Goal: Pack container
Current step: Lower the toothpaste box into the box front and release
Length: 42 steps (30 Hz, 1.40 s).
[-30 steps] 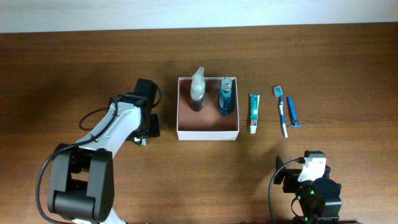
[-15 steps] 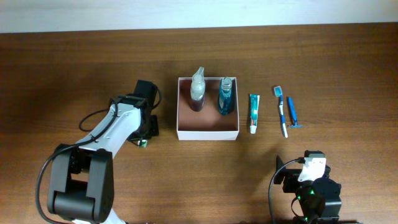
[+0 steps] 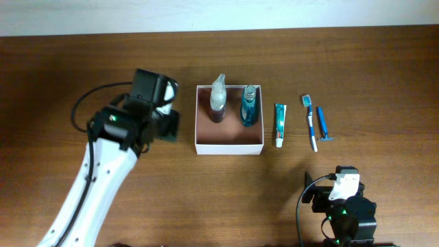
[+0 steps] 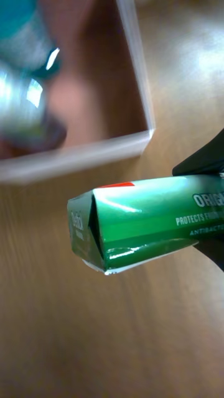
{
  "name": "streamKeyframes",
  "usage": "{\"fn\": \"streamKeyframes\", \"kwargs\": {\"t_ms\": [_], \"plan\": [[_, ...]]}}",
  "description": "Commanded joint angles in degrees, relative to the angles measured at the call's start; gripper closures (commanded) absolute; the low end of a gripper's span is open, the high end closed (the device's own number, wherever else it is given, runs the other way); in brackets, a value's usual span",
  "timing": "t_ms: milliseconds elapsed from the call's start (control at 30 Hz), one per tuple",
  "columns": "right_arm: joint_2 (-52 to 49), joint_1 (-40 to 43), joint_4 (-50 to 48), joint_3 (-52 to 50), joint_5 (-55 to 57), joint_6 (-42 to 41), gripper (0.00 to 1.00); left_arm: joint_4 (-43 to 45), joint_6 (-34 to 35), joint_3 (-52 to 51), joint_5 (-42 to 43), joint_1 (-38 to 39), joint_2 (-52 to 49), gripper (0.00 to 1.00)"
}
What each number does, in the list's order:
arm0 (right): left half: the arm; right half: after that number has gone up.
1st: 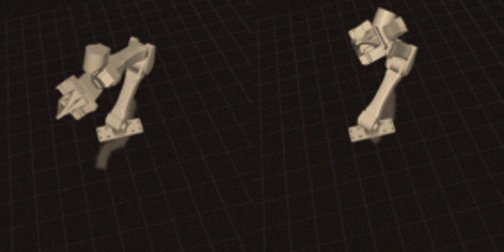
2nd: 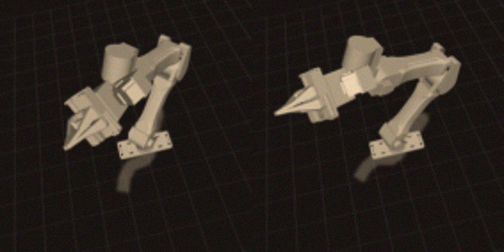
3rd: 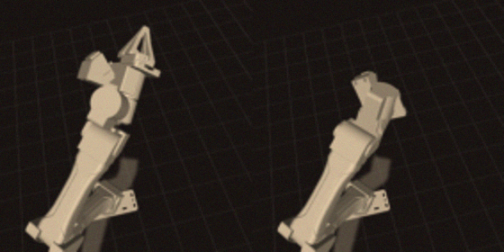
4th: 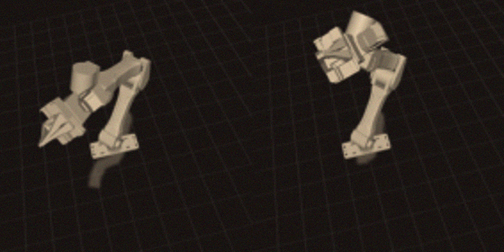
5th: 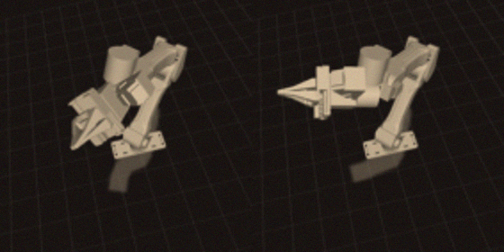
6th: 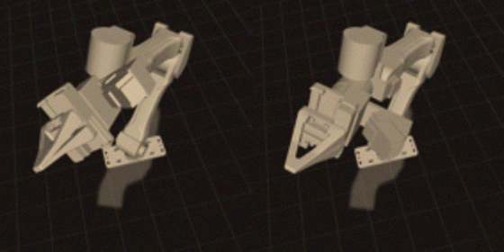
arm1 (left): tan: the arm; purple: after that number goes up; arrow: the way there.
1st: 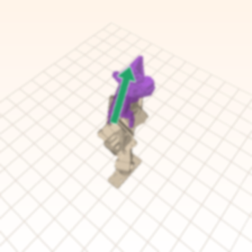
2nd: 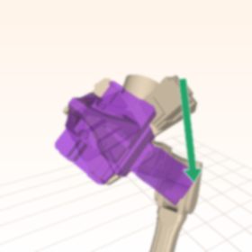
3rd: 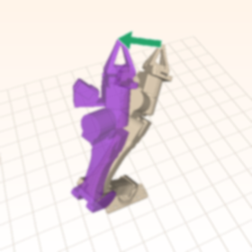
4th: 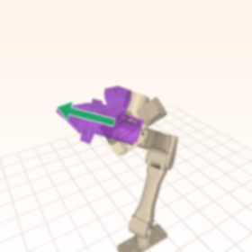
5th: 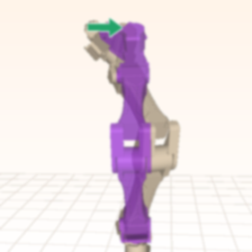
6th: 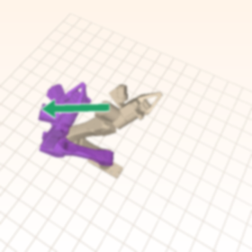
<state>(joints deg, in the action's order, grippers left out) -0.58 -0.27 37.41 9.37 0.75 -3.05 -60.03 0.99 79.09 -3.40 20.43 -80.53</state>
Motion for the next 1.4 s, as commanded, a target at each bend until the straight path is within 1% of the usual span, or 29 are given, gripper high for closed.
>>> {"fn": "streamKeyframes", "kwargs": {"t_ms": [0,33,100,133,167,200,233,267,333,433,567,667,800,1067,1200,1233,1367], "plan": [[0.37,0.44,0.04,-0.42,-0.11,-0.44,0.01,0.37,-20.2,0.7,8.11,5.16,1.25,1.0],[0.37,0.44,0.04,-0.42,-0.11,-0.44,0.01,0.63,-27.74,0.68,8.81,7.69,0.72,1.0],[0.37,0.44,0.04,-0.42,-0.11,-0.44,0.01,1.36,-35.52,0.68,8.81,10.43,0.0,1.0],[0.37,0.44,0.04,-0.42,-0.11,-0.44,0.01,2.21,-40.52,0.68,8.81,12.07,-0.61,0.99],[0.37,0.44,0.04,-0.42,-0.11,-0.44,0.01,2.78,-43.74,0.68,8.81,12.96,-1.09,0.99],[0.37,0.44,0.04,-0.42,-0.11,-0.44,0.01,4.09,-50.03,0.68,8.83,14.38,-2.23,0.98],[0.37,0.44,0.04,-0.42,-0.11,-0.44,0.01,5.86,-54.66,0.68,8.83,15.67,-3.76,0.97],[0.37,0.44,0.04,-0.42,-0.11,-0.44,0.01,7.02,-56.17,0.68,8.83,16.33,-4.7,0.96],[0.37,0.44,0.04,-0.42,-0.11,-0.44,0.01,8.52,-57.7,0.68,8.79,16.83,-6.29,0.92],[0.37,0.44,0.04,-0.42,-0.11,-0.44,0.01,10.67,-59.69,0.68,8.79,16.92,-10.38,0.92],[0.37,0.44,0.04,-0.42,-0.11,-0.44,0.01,13.03,-59.84,0.68,8.52,16.92,-16.24,0.94],[0.37,0.44,0.04,-0.42,-0.11,-0.44,0.01,13.84,-59.84,0.68,8.09,16.92,-17.57,0.97],[0.37,0.44,0.04,-0.42,-0.11,-0.44,0.01,16.22,-59.84,0.68,6.38,16.81,-19.28,0.97],[0.37,0.44,0.07,-0.42,-0.11,-0.44,0.01,18.03,-59.84,0.68,6.4,15.34,-22.53,0.97],[0.37,0.44,0.04,-0.42,-0.11,-0.44,0.01,18.12,-59.82,0.68,6.4,14.86,-24.48,0.96],[0.37,0.44,0.04,-0.42,-0.11,-0.44,0.01,18.49,-59.8,0.68,6.38,14.75,-25.27,0.93],[0.37,0.44,0.04,-0.42,-0.11,-0.44,0.01,18.97,-59.8,0.68,6.36,14.75,-25.66,0.91]]}}
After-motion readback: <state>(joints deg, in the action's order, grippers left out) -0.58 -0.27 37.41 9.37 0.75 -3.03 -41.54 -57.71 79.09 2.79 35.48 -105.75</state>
